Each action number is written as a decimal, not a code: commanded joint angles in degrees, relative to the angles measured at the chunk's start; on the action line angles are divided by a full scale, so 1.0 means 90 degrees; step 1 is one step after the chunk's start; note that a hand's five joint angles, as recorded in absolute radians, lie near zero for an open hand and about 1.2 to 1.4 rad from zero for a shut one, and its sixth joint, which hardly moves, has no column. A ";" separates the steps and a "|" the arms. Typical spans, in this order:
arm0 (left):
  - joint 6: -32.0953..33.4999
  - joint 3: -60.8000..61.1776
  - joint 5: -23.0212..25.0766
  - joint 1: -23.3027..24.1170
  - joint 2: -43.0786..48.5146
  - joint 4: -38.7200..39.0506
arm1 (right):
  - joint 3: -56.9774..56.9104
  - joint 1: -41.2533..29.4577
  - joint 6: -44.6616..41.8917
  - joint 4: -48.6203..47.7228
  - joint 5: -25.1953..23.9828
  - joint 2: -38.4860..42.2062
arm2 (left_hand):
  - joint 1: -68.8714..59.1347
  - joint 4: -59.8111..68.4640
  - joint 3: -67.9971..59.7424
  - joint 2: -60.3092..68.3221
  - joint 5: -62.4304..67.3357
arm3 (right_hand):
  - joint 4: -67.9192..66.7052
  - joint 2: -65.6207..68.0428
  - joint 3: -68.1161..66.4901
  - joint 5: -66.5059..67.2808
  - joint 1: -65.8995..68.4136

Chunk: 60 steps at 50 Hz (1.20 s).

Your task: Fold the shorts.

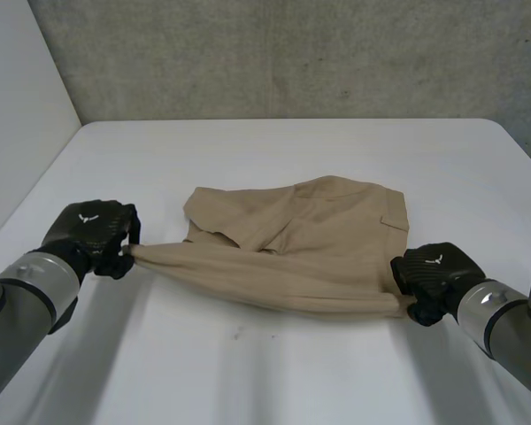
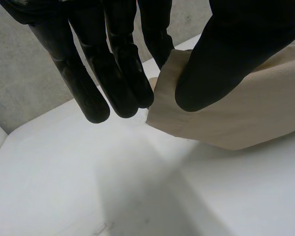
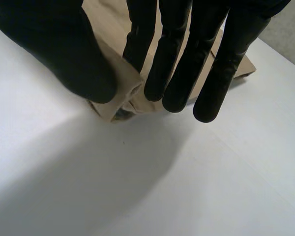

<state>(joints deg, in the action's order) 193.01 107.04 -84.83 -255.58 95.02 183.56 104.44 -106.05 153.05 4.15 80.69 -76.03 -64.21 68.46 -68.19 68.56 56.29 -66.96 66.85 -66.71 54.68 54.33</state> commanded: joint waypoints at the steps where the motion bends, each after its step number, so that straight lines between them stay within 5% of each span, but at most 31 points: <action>1: -0.0010 0.0049 -0.0018 0.0058 -0.0011 -0.0034 | 0.0104 -0.0014 0.0016 -0.0119 -0.0195 -0.0019 | -0.1755 0.1283 -0.1312 0.1271 0.1523 | -0.1449 0.1461 -0.1476 0.1702 0.2852; 8: 0.0009 0.0059 -0.0018 0.0165 -0.0245 -0.0219 | 0.0124 -0.0004 -0.0032 0.0105 -0.0166 -0.0916 | -0.1755 0.1283 -0.1312 0.1271 0.1523 | -0.1449 0.1461 -0.1476 0.1702 0.2852; 18: 0.0019 -0.0214 0.0021 0.0087 -0.2246 -0.1196 | -0.0772 0.0191 -0.0657 0.1384 -0.0205 -0.3180 | -0.1755 0.1283 -0.1312 0.1271 0.1523 | -0.1449 0.1461 -0.1476 0.1702 0.2852; 28: -0.0117 -0.1239 -0.0018 0.0136 -0.3419 -0.1274 | -0.2502 0.0240 -0.0648 0.2048 -0.0196 -0.3633 | -0.1755 0.1283 -0.1312 0.1271 0.1523 | -0.1449 0.1461 -0.1476 0.1702 0.2852; 36: -0.0293 -0.1425 0.0002 0.0156 -0.2942 -0.1294 | -0.2913 0.0211 -0.0706 0.2283 -0.0225 -0.2472 | -0.1755 0.1283 -0.1312 0.1271 0.1523 | -0.1449 0.1461 -0.1476 0.1702 0.2852; 48: -0.0274 -0.1795 -0.0105 0.0224 0.0065 -0.0709 | -0.3118 0.0123 -0.0677 0.1690 0.0047 -0.0070 | -0.1755 0.1283 -0.1312 0.1271 0.1523 | -0.1449 0.1461 -0.1476 0.1702 0.2852; 53: -0.0313 -0.3161 -0.0563 0.0282 0.1072 -0.0581 | -0.3693 0.0055 -0.0609 0.1064 0.0487 0.0205 | -0.1755 0.1283 -0.1312 0.1271 0.1523 | -0.1449 0.1461 -0.1476 0.1702 0.2852; 60: -0.0692 -0.4782 -0.1140 0.0400 0.1064 -0.0241 | -0.4807 -0.0512 -0.0267 -0.0459 0.1005 0.0059 | -0.1755 0.1283 -0.1312 0.1271 0.1523 | -0.1449 0.1461 -0.1476 0.1702 0.2852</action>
<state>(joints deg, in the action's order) 189.89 76.75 -90.69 -252.76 104.62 178.65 69.56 -106.79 147.91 12.09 85.59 -74.02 -64.21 68.51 -68.30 68.66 56.30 -68.21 67.58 -67.68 56.97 54.80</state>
